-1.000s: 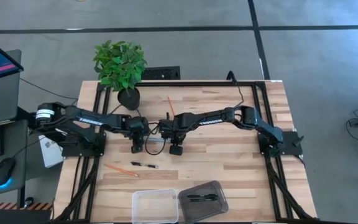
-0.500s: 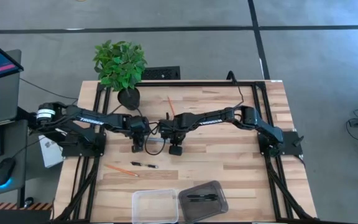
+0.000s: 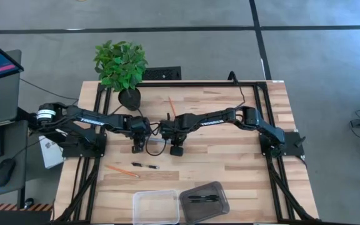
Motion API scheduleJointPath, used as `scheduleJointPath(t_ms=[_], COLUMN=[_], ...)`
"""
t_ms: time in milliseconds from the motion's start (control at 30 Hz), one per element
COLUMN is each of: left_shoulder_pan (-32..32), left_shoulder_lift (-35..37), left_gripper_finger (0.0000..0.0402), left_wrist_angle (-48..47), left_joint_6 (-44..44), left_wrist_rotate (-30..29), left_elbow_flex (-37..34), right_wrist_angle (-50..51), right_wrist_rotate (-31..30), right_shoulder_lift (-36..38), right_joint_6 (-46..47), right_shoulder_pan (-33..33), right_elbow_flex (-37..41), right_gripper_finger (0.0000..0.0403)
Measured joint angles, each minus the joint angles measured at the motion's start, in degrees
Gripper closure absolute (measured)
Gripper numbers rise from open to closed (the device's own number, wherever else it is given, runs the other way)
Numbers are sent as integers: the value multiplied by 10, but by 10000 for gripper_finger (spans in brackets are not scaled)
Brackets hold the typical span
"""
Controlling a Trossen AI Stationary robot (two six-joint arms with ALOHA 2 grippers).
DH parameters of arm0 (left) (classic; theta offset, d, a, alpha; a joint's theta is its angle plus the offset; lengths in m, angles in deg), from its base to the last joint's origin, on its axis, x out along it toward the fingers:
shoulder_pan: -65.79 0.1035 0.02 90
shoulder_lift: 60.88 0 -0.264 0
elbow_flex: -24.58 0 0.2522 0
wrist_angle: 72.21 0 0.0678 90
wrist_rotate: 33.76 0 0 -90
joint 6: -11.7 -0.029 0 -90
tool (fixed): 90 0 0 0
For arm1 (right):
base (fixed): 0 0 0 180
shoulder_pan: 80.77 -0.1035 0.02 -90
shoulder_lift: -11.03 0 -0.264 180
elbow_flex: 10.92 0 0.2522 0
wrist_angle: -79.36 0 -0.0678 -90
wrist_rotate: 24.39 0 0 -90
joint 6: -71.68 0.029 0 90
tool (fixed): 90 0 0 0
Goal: Sort pens & pencils
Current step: Put the light blue pencil into the transparent bin
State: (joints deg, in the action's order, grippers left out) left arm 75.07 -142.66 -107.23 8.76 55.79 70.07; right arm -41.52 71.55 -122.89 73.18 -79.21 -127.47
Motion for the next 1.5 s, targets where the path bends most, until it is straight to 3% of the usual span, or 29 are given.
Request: scheduleJointPath(t_ms=[300, 767, 967, 1167, 1500], left_shoulder_pan=[0, -5, -23, -86, -249], left_shoulder_lift=[0, 52, 104, 168, 193], left_gripper_finger=[397, 401, 401, 401, 401], left_wrist_angle=[2, -13, -52, -120, -157], left_joint_6=[-9, -6, 16, 65, 159], left_wrist_rotate=[0, -24, -33, -25, -13], left_elbow_flex=[0, -4, 2, 41, 157], right_wrist_angle=[6, 140, 179, 178, -40], right_wrist_rotate=[-4, -197, -215, -232, -231], right_shoulder_lift=[18, 105, 125, 160, 328], right_joint_6=[-5, 59, 71, 76, 150], right_shoulder_pan=[-3, -6, -1, 10, 5], right_elbow_flex=[0, -1, 15, 97, 334], right_gripper_finger=[311, 310, 310, 315, 319])
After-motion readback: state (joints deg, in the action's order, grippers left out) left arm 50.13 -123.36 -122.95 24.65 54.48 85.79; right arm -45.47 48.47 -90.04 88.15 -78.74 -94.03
